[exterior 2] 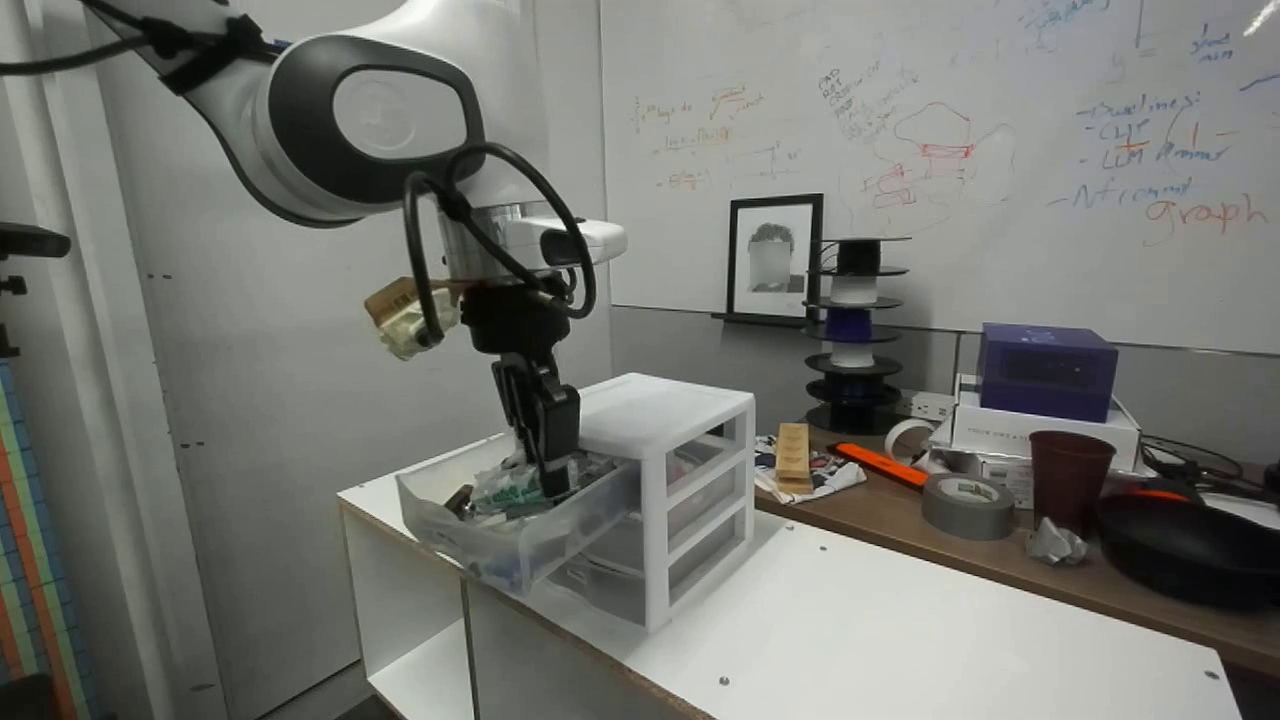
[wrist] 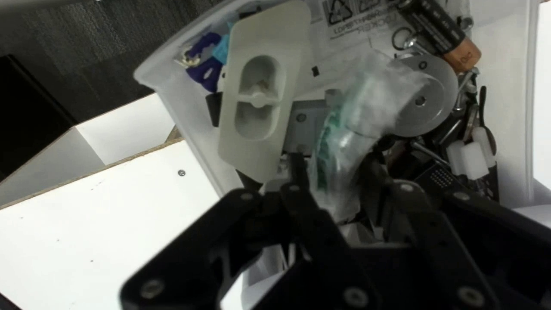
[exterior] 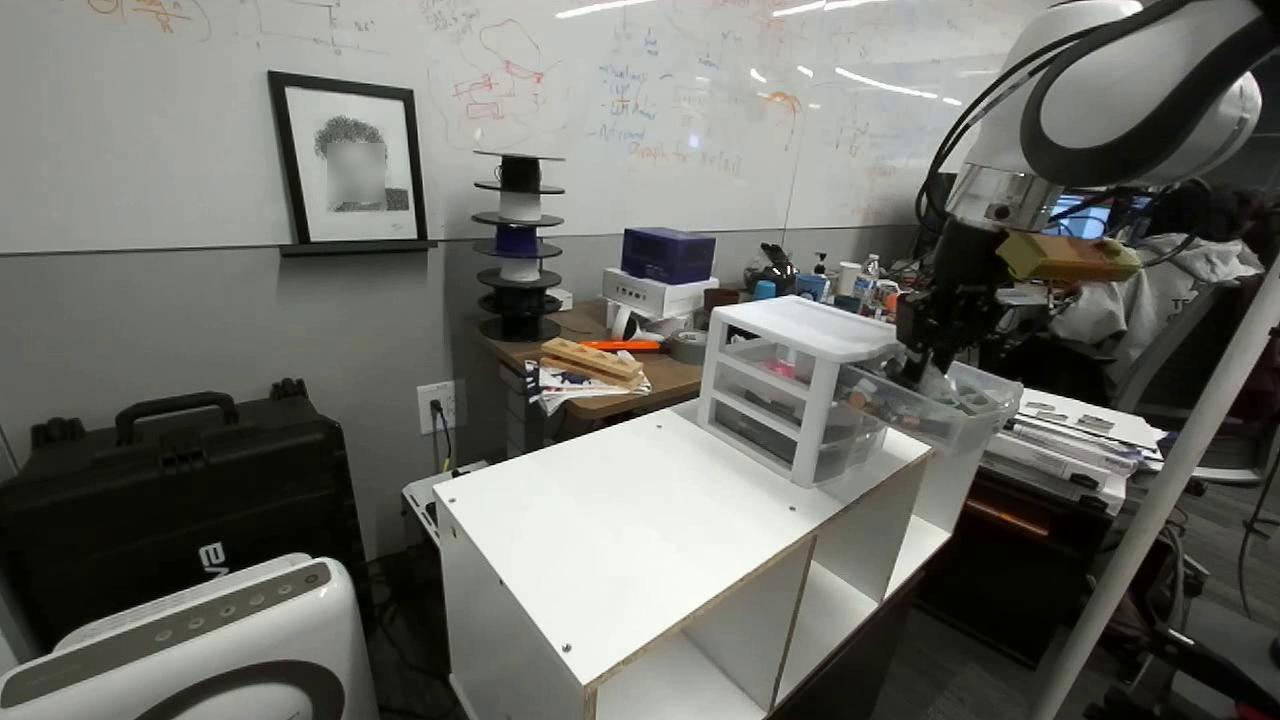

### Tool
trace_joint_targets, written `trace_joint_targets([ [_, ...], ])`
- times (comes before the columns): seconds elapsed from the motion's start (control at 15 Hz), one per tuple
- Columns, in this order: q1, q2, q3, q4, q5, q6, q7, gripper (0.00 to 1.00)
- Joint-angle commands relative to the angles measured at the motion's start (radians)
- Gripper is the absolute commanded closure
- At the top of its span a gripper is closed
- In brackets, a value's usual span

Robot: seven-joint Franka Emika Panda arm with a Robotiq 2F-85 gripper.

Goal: Put the objects on the right in the top drawer of the dresser

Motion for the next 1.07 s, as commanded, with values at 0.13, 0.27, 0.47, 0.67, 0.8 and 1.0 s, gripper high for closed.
trace_joint_targets([
  [0.13, 0.021, -0.164, 0.021, -0.046, 0.064, -0.054, -0.008, 0.16],
  [0.27, 0.019, -0.251, 0.022, -0.039, 0.063, -0.159, -0.020, 0.02],
  [0.47, 0.026, -0.370, 0.009, -0.015, 0.087, -0.391, -0.096, 0.00],
  [0.67, 0.025, -0.476, -0.002, -0.017, 0.090, -0.610, -0.161, 0.00],
  [0.8, 0.025, -0.529, -0.007, -0.032, 0.078, -0.725, -0.206, 0.00],
  [1.0, 0.019, -0.537, -0.020, -0.059, 0.045, -0.801, -0.280, 0.00],
])
